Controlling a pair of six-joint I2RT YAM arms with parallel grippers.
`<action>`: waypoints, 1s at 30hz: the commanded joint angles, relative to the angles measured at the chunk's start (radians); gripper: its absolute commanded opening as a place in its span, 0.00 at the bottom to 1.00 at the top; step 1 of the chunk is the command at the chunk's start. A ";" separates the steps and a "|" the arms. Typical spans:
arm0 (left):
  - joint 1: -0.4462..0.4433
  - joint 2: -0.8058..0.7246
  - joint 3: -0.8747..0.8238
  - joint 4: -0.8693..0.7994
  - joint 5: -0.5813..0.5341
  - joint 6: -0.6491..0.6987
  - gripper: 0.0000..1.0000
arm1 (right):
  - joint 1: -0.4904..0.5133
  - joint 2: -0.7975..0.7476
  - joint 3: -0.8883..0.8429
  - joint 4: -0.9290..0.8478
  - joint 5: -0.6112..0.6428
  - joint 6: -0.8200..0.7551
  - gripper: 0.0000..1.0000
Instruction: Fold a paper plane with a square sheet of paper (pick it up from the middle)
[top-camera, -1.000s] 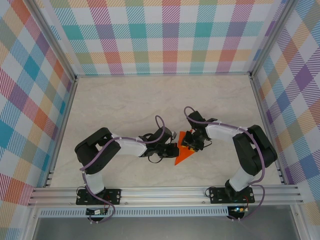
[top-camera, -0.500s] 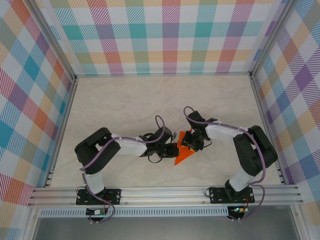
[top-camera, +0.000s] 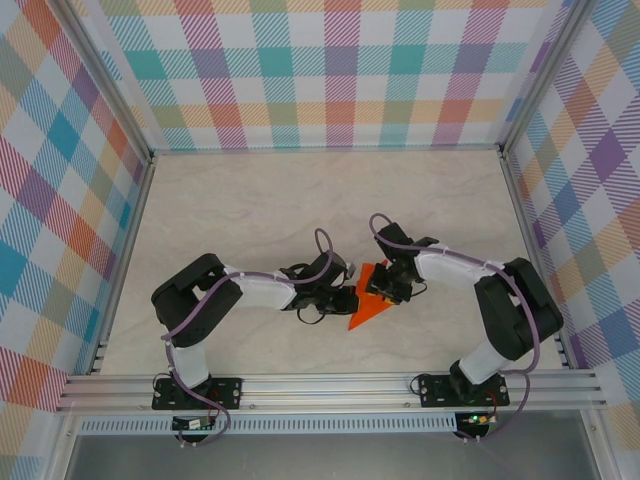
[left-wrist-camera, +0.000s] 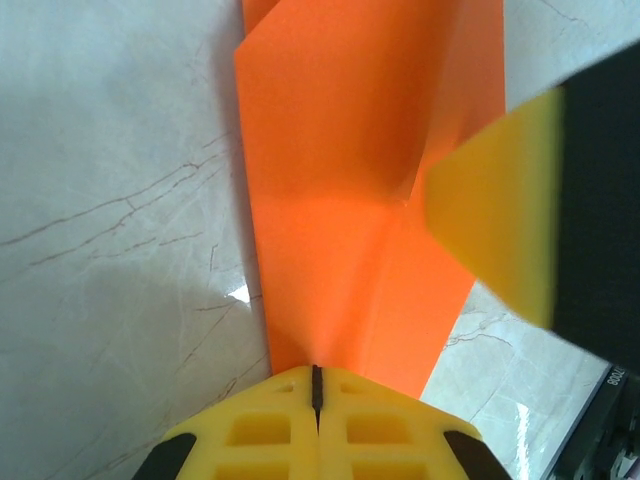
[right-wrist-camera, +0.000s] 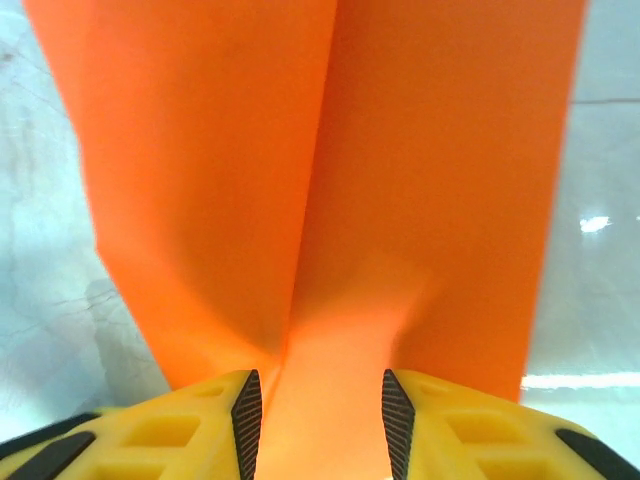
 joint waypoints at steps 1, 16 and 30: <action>0.012 0.055 -0.008 -0.144 -0.019 0.054 0.00 | -0.001 -0.106 -0.005 -0.028 0.014 -0.023 0.40; 0.012 0.071 0.022 -0.203 -0.016 0.116 0.00 | -0.014 -0.046 -0.030 0.213 -0.169 -0.078 0.09; 0.011 0.062 0.029 -0.216 -0.014 0.118 0.00 | -0.039 0.062 -0.069 0.242 -0.093 -0.080 0.07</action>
